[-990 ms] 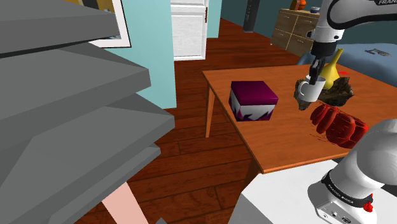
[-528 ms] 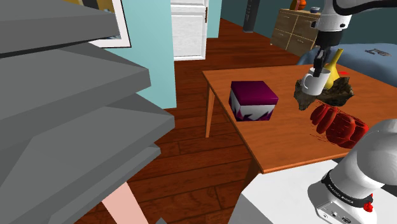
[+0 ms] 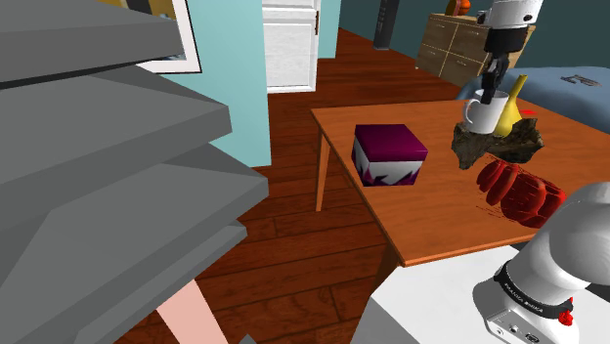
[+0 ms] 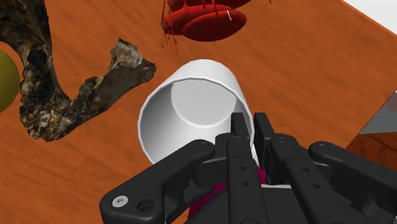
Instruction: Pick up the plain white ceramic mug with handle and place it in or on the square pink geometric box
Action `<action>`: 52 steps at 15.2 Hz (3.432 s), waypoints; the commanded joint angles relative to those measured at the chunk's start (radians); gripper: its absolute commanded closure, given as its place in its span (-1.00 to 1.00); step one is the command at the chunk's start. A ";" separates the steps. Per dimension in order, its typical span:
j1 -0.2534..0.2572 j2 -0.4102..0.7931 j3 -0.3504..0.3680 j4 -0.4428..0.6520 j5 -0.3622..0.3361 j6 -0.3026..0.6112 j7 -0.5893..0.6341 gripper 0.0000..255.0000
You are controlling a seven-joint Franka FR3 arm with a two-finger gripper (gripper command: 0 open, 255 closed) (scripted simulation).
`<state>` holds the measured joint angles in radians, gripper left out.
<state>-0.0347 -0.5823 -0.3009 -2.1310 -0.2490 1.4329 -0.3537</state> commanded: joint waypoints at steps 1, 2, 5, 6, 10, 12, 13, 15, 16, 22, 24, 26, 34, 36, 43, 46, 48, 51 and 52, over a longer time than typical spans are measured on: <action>0.016 0.045 0.018 0.048 0.024 -0.009 0.023 1.00; 0.024 0.073 0.027 0.075 0.037 -0.010 0.036 1.00; 0.049 0.159 0.053 0.162 0.073 -0.019 0.074 1.00; 0.057 0.189 0.061 0.194 0.085 -0.023 0.086 1.00; 0.085 0.313 0.089 0.335 0.126 -0.048 0.130 1.00; 0.097 0.379 0.101 0.416 0.145 -0.065 0.150 1.00; 0.103 0.414 0.106 0.458 0.154 -0.075 0.160 1.00; 0.114 0.485 0.116 0.551 0.171 -0.099 0.178 1.00; 0.118 0.522 0.121 0.601 0.180 -0.113 0.187 1.00; 0.130 0.597 0.132 0.666 0.197 -0.105 0.212 1.00; 0.131 0.586 0.133 0.624 0.196 -0.075 0.215 1.00; 0.131 0.577 0.133 0.585 0.194 -0.045 0.217 1.00; 0.132 0.550 0.134 0.445 0.191 0.069 0.226 1.00; 0.132 0.546 0.134 0.413 0.191 0.097 0.227 1.00; 0.132 0.540 0.134 0.307 0.189 0.197 0.233 1.00; 0.132 0.540 0.134 0.307 0.189 0.197 0.233 1.00; 0.132 0.540 0.134 0.307 0.189 0.197 0.233 1.00; 0.132 0.540 0.134 0.307 0.189 0.197 0.233 1.00; 0.132 0.540 0.134 0.307 0.189 0.197 0.233 -1.00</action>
<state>0.0970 -0.0423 -0.1674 -1.8243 -0.0596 1.6297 -0.1211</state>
